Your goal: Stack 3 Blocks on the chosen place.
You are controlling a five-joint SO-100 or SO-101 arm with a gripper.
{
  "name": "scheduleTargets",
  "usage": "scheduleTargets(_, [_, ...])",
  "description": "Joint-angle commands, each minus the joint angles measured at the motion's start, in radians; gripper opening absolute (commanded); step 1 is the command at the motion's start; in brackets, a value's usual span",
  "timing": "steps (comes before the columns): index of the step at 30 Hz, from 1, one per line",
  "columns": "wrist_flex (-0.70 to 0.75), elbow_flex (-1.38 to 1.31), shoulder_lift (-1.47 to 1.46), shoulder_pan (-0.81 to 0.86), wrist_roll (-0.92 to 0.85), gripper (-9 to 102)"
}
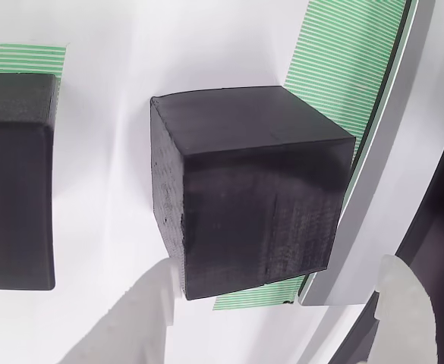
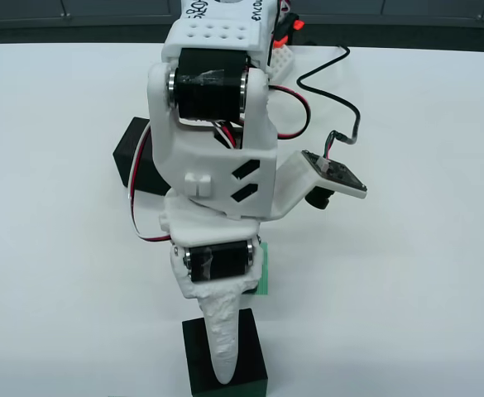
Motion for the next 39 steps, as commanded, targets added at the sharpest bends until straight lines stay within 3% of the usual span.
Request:
scheduleTargets(1, [-0.005, -0.002, 0.06, 0.005, -0.003, 31])
scheduleTargets(20, [-0.023, -0.112, -0.13, -0.025, -0.012, 33])
scheduleTargets(29, [-0.031, -0.129, -0.158, -0.026, -0.02, 21])
scheduleTargets(39, [0.012, -0.106, -0.055, -0.011, -0.018, 20])
